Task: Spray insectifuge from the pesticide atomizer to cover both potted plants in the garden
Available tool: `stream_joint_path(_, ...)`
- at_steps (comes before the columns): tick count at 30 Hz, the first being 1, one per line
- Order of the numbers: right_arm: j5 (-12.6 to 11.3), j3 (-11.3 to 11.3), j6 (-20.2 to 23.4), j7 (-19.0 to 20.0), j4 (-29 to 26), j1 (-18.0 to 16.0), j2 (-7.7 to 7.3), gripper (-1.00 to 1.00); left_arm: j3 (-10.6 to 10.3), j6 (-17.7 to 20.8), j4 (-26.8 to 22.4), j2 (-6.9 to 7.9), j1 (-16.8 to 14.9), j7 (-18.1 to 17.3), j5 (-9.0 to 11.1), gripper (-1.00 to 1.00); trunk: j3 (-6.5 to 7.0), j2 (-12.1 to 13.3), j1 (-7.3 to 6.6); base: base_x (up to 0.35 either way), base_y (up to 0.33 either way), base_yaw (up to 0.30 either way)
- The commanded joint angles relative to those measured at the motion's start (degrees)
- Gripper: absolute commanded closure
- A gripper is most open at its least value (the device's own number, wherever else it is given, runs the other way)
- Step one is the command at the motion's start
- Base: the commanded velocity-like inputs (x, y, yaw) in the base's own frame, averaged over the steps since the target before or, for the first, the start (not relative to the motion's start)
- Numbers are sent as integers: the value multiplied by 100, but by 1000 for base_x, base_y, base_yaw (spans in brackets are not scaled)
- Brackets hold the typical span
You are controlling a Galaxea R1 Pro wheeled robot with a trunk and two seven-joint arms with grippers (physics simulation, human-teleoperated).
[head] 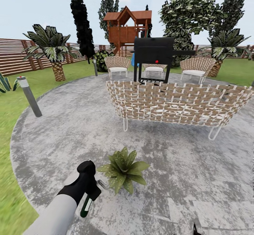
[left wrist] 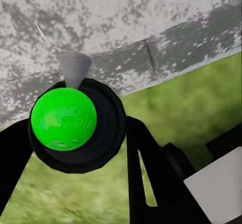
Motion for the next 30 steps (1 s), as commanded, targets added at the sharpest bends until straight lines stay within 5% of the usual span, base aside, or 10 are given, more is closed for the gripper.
stream_joint_path(1, -20, 17, -21, -11, 6, -5, -1, -100, -19, 32, -8, 2, -4, -58, -52, 100, -5, -2, -1, 0, 301, -286)
stream_joint_path(6, -20, 17, -21, -11, 6, -5, -1, -100, -41, 38, -4, -34, -267, -172, -46, 100, -5, -2, -1, 0, 125, -97)
stream_joint_path(9, -20, 17, -21, -11, 6, -5, -1, -100, -82, 20, 68, -47, -877, -884, -80, 100, -5, -2, -1, 0, 10, -7)
stream_joint_path(10, -20, 14, -21, -11, 6, -5, -1, -100, -274, 19, 91, -64, -1185, -1353, -126, 100, -5, -2, -1, 0, 0, 0)
stream_joint_path(13, -20, 11, -22, -11, -1, -4, -1, -100, -912, 55, 91, -89, -1341, -1619, -127, 100, -5, -2, -1, 0, 0, -3)
stream_joint_path(14, -20, 16, -21, -11, -3, -5, -1, -100, -1207, 66, 89, -84, -1444, -2027, -141, 100, -5, -2, -1, 0, 0, -217)
stream_joint_path(15, -20, 16, -21, -11, -3, -5, -1, -100, -1247, 66, 89, -80, -1461, -2126, -145, 100, -5, -2, -1, 0, 0, -258)
stream_joint_path(27, -20, 17, -21, -11, -3, -5, -1, -100, -1498, 37, 110, -100, -1498, -2379, -136, 100, -5, -2, -1, 0, 0, -296)
stream_joint_path(30, -20, 17, -21, -11, -1, -5, -1, -100, -1793, 45, 118, -103, -1565, -2379, -140, 100, -5, -2, -1, 0, 0, -300)
